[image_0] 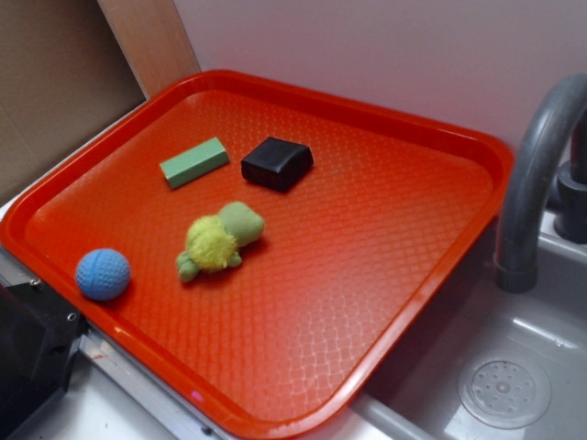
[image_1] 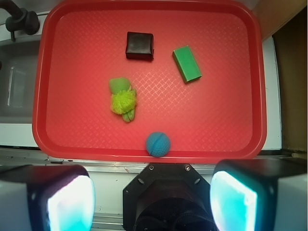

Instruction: Grab the blue ball.

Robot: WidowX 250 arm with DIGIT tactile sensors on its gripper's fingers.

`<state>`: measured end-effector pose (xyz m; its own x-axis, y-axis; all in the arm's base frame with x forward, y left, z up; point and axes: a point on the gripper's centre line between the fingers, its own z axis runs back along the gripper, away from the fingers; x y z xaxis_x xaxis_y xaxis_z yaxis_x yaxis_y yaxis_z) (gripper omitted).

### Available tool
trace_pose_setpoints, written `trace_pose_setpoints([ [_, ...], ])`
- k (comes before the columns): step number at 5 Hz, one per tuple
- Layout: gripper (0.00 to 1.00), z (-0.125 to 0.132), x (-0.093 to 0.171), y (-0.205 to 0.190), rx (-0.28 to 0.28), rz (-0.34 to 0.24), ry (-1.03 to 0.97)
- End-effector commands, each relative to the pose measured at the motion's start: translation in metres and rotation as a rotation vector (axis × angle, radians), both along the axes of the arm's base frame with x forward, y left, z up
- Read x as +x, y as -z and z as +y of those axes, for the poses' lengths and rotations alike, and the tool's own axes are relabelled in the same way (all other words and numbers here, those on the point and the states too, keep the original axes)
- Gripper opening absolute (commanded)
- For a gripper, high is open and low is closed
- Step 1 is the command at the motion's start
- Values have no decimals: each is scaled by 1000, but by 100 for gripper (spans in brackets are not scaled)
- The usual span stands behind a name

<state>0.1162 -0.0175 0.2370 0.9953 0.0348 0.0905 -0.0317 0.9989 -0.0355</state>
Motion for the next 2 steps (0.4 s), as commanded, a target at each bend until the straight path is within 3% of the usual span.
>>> trace_pose_setpoints([
  [1, 100, 0, 0, 0, 0, 0, 0],
  [2, 100, 12, 21, 50, 96, -25, -44],
])
